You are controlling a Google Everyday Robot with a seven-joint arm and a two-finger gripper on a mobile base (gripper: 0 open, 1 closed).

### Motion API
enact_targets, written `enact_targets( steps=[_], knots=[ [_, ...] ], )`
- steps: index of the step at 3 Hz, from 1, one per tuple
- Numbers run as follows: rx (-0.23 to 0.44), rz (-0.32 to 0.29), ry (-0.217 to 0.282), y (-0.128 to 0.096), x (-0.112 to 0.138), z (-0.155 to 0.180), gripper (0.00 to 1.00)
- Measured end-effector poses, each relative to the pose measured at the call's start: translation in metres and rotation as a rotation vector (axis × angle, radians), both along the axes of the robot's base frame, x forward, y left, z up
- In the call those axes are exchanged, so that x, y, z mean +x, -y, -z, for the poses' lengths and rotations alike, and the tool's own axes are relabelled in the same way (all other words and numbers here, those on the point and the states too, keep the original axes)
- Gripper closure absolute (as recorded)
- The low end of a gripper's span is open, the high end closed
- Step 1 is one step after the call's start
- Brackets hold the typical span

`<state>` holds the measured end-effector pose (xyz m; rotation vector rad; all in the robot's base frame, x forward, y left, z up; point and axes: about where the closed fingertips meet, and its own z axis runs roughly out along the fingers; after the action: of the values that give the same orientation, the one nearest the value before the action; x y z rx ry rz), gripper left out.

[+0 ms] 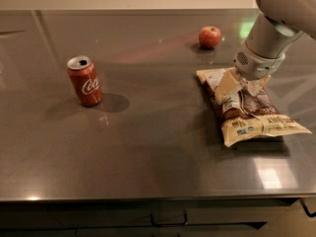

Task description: Move brown chip bag near coke can

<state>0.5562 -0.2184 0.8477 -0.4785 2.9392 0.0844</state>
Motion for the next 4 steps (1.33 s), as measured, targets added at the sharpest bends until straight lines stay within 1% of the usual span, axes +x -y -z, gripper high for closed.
enact_targets(
  steps=[2, 3, 4],
  knots=[
    [0.006, -0.038, 0.015, -0.008, 0.0, -0.013, 0.87],
    [0.017, -0.088, 0.028, -0.023, 0.0, -0.025, 1.0],
    [0.036, -0.155, 0.037, -0.043, 0.002, -0.035, 1.0]
  ],
)
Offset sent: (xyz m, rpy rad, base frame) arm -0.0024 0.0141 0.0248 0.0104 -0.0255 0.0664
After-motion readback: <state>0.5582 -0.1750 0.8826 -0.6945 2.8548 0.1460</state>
